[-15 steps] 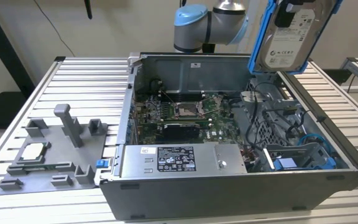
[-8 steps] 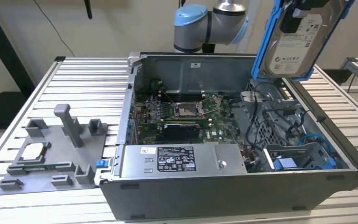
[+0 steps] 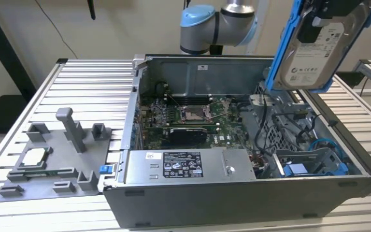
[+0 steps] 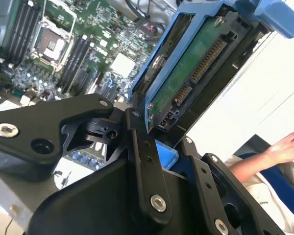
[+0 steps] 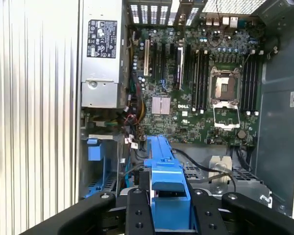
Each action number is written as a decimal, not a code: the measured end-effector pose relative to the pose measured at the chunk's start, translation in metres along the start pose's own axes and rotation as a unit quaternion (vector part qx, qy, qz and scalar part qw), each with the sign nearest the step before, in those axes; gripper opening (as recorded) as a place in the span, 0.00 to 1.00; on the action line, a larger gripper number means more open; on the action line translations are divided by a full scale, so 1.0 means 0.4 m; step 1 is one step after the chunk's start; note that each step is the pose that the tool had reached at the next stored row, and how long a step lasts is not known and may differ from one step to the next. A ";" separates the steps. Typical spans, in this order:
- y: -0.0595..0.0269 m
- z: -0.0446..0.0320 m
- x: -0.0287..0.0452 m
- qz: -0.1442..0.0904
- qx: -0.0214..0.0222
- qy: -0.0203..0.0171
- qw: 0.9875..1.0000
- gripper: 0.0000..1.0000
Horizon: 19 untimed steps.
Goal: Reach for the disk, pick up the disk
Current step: 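Pick up the disk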
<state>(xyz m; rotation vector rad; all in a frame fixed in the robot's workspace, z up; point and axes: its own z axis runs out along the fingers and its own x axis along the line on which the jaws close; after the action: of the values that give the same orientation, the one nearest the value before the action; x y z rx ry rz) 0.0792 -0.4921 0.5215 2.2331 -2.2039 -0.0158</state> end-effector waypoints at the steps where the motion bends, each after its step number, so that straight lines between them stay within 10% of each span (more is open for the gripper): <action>1: 0.000 0.000 0.011 0.000 0.000 0.000 1.000 0.00; 14: 0.002 0.013 0.157 0.000 0.000 0.000 1.000 0.00; 19: 0.002 0.033 0.184 0.000 0.000 0.000 1.000 0.00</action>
<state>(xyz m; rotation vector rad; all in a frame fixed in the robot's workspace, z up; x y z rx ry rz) 0.0792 -0.5657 0.5080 2.2323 -2.2049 -0.0160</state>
